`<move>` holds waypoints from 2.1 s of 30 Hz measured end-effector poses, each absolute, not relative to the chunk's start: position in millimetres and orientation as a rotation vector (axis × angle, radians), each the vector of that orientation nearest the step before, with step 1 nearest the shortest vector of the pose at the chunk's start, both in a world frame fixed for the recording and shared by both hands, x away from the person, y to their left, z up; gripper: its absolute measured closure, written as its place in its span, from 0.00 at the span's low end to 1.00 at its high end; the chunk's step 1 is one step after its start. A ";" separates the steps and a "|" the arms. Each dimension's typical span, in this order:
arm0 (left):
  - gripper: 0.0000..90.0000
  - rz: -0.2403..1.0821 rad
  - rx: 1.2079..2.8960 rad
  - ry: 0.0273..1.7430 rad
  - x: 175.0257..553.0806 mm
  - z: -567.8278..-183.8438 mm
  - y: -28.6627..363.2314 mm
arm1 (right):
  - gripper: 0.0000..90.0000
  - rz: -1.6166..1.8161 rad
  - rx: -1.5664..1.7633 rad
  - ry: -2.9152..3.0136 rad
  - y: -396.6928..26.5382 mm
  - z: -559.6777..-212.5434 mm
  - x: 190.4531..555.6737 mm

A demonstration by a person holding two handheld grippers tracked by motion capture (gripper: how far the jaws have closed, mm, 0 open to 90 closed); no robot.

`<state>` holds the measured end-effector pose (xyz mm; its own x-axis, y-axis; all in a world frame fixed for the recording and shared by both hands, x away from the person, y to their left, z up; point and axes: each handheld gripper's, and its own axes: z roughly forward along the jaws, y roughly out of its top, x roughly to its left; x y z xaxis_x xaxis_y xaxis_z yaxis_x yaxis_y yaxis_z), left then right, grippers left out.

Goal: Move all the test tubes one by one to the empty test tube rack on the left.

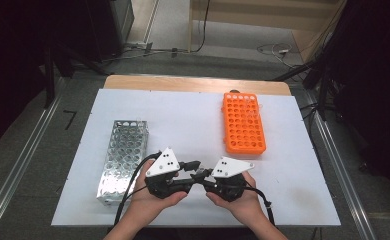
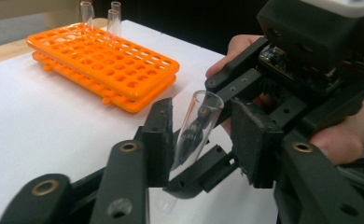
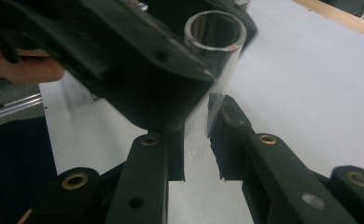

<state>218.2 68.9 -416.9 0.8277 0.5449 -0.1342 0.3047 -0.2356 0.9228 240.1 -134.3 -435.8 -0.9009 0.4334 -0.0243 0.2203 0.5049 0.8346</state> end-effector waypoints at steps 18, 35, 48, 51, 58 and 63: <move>0.84 0.354 1.846 0.634 215.2 -415.4 69.5 | 0.82 1.363 0.554 2.538 -131.9 -435.1 238.7; 0.85 0.392 1.776 0.693 233.8 -395.8 90.8 | 0.47 1.458 0.607 2.430 -156.6 -429.4 251.1; 0.85 0.480 1.721 0.809 257.7 -389.6 132.5 | 0.14 1.470 0.743 2.313 -210.5 -429.8 269.6; 0.85 0.510 1.708 0.838 262.3 -386.7 144.3 | 0.10 1.471 0.771 2.298 -224.3 -430.6 272.0; 0.85 0.571 1.678 0.908 272.4 -382.1 168.7 | 0.00 1.460 0.812 2.273 -255.2 -434.7 273.4; 0.85 0.608 1.659 0.951 277.9 -379.3 184.6 | 0.00 1.456 0.843 2.258 -271.9 -435.8 271.4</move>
